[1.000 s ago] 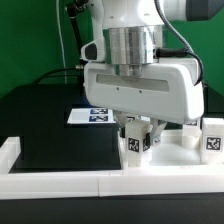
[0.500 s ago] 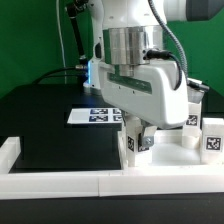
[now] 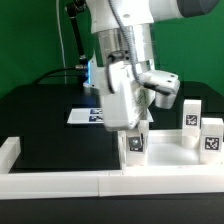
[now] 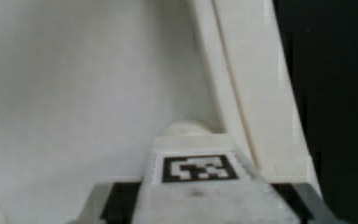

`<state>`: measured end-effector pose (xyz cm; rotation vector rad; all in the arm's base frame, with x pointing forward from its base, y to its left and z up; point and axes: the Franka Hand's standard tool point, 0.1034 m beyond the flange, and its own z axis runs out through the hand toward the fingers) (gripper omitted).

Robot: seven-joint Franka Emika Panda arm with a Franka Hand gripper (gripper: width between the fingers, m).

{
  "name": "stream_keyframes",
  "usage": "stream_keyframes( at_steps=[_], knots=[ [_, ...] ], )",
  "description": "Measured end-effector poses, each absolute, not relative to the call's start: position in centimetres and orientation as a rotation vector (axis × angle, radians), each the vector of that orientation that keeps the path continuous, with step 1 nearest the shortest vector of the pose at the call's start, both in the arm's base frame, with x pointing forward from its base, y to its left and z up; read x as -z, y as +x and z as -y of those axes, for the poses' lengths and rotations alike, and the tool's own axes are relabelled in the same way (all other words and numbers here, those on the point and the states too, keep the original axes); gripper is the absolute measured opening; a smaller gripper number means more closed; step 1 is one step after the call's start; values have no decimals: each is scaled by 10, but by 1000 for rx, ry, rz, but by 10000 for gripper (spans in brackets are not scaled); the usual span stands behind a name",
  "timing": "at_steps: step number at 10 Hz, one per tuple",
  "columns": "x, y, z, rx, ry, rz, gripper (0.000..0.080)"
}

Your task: Assemble square table

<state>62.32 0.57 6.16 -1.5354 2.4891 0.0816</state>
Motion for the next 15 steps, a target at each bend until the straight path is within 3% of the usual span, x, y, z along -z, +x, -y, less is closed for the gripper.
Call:
stream_keyframes(
  at_steps=[4,5,7,12,15],
  knots=[
    [-61,621,-4,-72,-1455,-2569,297],
    [-61,620,-3,-73,-1445,-2574,357],
    [-64,622,-8,-75,-1450,-2567,600],
    [-154,623,-37,-111,-1431,-2441,648],
    [-153,624,-38,-118,-1436,-2440,648]
  ],
)
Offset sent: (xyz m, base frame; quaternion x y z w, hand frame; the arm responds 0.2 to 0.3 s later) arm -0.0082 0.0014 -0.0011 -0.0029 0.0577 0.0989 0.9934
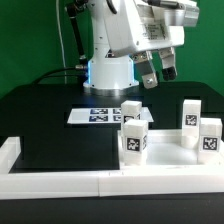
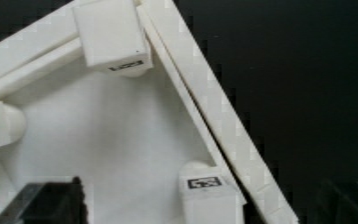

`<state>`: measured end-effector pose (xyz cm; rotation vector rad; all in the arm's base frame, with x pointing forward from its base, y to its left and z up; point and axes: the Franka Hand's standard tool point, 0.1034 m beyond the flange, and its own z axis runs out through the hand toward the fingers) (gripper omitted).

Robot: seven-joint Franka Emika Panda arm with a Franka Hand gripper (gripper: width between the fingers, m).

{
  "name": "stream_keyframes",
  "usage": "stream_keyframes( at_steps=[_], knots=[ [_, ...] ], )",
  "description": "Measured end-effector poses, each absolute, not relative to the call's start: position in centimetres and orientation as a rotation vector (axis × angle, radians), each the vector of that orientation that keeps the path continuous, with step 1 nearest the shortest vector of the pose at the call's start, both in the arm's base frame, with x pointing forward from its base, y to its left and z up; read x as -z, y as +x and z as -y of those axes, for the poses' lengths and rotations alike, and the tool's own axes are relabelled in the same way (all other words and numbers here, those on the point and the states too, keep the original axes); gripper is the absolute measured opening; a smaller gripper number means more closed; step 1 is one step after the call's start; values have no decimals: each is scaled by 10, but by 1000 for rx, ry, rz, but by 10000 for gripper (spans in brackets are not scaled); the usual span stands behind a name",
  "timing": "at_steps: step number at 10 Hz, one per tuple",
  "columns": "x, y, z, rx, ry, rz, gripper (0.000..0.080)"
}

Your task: Assemble square table

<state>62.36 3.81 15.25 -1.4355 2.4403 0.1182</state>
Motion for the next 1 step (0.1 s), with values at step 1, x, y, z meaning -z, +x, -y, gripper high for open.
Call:
stream_keyframes(
  at_steps=[1],
  knots=[
    [-152,624,-38,-118,-1436,-2441,648]
  ],
)
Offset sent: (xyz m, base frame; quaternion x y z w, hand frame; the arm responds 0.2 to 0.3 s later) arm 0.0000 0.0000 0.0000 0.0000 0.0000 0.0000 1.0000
